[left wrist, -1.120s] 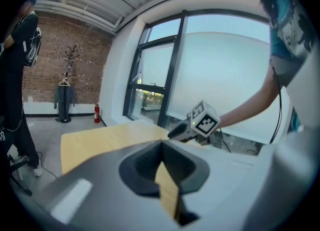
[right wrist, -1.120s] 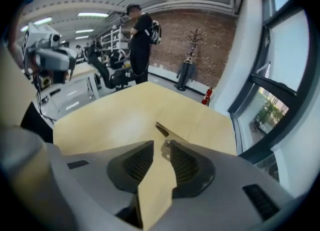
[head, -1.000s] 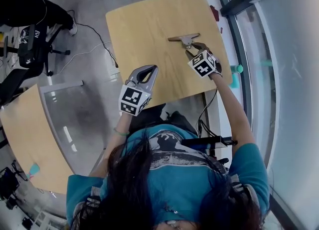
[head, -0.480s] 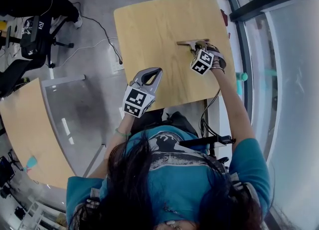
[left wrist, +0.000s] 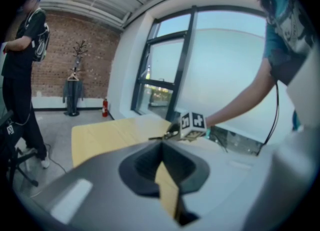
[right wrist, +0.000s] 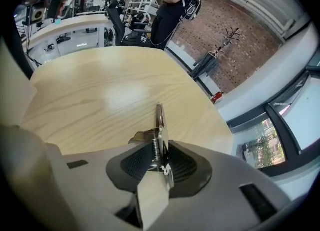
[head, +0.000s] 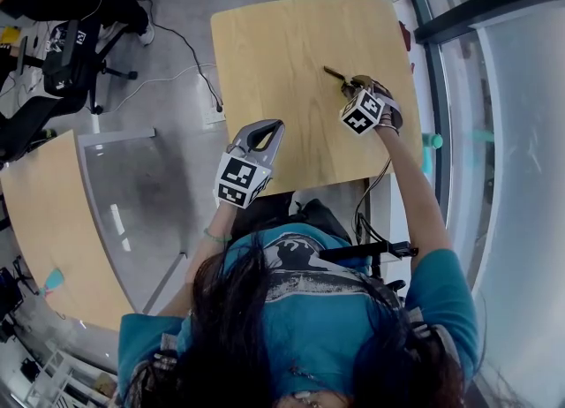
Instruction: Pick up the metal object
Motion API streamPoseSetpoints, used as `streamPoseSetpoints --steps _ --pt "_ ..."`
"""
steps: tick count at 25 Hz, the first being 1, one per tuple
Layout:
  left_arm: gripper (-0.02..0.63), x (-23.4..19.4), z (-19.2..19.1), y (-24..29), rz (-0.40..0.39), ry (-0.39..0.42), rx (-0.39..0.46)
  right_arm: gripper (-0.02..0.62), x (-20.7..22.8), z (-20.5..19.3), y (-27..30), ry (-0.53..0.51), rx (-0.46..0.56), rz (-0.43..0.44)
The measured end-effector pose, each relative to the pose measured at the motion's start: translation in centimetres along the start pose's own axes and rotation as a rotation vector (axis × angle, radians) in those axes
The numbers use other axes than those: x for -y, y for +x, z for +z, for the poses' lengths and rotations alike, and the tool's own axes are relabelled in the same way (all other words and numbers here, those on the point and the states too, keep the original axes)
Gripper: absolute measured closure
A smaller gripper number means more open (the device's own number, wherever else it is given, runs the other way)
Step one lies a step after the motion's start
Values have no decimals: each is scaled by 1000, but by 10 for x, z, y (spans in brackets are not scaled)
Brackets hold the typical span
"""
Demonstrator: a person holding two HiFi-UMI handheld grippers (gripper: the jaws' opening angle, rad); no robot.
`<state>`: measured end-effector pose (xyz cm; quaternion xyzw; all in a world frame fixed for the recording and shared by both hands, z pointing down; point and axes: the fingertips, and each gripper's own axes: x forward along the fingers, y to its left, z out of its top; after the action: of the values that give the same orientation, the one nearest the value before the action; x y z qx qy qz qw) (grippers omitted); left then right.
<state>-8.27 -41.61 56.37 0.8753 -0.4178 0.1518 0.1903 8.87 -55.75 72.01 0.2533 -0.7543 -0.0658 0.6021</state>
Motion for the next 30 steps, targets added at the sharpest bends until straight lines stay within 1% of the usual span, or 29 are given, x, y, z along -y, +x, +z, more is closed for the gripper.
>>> streamPoseSetpoints --steps 2,6,15,20,24,30 --pt "603 3 -2 -3 3 1 0 505 -5 -1 -10 29 13 6" --pt "603 13 -4 -7 -3 13 0 506 -20 -7 -30 114 34 38" --pt "603 59 -6 -15 -34 54 12 506 -67 -33 -102 281 118 88" --pt "603 98 -11 -23 -54 75 16 506 -99 -58 -152 394 167 95" --pt "603 138 -17 -32 -67 93 28 506 -129 -84 -194 478 211 89" --pt "603 204 -36 -56 -52 105 46 506 -183 -121 -254 585 294 84"
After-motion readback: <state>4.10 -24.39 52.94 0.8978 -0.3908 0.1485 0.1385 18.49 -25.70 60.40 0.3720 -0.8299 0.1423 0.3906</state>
